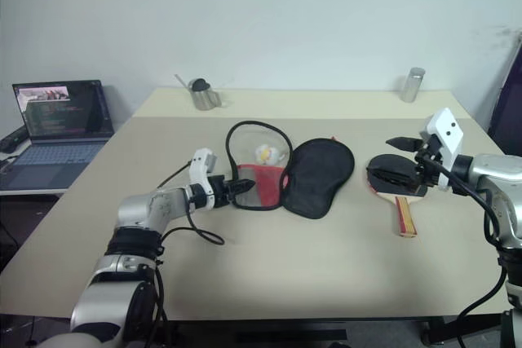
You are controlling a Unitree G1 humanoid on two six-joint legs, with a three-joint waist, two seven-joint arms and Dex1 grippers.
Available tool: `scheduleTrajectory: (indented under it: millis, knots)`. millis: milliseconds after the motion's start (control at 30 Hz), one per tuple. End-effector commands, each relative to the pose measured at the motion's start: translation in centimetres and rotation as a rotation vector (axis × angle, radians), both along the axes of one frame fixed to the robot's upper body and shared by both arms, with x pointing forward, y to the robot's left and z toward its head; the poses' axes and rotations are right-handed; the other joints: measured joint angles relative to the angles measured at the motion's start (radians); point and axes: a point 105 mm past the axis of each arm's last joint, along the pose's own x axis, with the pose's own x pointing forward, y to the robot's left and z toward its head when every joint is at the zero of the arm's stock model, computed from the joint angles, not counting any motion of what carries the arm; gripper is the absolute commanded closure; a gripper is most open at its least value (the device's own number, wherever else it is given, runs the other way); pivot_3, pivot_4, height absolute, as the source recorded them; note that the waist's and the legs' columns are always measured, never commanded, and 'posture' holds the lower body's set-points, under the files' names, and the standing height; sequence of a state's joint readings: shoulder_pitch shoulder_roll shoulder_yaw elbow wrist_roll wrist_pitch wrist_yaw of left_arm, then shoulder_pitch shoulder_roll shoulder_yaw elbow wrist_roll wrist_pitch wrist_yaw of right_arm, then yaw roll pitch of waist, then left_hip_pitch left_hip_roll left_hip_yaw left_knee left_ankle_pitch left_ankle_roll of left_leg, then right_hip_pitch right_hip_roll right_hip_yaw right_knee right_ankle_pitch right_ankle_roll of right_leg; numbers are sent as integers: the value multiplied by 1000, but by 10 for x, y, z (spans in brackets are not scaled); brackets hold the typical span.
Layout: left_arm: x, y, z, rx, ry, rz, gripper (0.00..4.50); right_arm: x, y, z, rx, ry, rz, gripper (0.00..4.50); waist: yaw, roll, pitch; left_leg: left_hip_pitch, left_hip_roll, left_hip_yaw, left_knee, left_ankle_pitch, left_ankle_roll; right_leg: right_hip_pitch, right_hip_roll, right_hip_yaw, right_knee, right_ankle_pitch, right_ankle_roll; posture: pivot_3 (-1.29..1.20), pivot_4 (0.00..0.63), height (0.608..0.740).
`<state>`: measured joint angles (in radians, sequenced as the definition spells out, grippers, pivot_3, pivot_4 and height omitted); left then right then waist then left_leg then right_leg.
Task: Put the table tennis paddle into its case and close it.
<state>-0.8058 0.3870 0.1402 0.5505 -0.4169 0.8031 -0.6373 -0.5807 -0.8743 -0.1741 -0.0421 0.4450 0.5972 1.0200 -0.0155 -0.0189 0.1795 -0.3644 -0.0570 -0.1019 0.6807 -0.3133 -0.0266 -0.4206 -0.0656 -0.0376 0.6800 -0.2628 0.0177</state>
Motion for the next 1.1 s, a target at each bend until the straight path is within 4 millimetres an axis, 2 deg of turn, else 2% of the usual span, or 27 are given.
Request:
scheduleTrajectory:
  millis: [33,100,300,567,700,833,1100]
  knots:
    - [4,-5,22,-46,-75,17,3847,-2,-1,20,-10,-79,-6,0,2,0,0,0,0,0,0,0,0,0,0,0,0,0,0,0,150,740]
    - [6,-9,24,-67,-81,30,4454,-2,-1,20,-10,-80,-7,0,5,0,0,0,0,0,0,0,0,0,0,0,0,0,0,0,150,740]
    - [16,-20,28,-96,-116,102,4454,-2,-2,19,-12,-78,-12,0,14,-1,0,0,0,0,0,0,0,0,0,0,0,0,0,0,150,740]
    - [34,-16,31,-92,-135,217,4454,-3,-3,18,-14,-74,-16,0,15,-1,1,0,0,1,0,0,0,0,0,0,0,0,0,0,150,740]
    - [43,-20,34,-101,-141,274,4454,-3,-2,17,-16,-71,-16,0,16,-2,1,0,0,1,0,0,0,0,0,0,0,0,1,0,150,740]
    - [46,-36,34,-119,-135,276,4454,-3,-2,16,-16,-69,-16,0,16,-2,1,0,0,2,0,0,0,0,-1,0,0,0,1,0,150,740]
    - [39,-68,30,-133,-121,199,4454,-7,-6,14,-22,-62,-31,0,16,-2,1,0,0,2,0,0,0,0,-1,0,0,1,1,0,150,740]
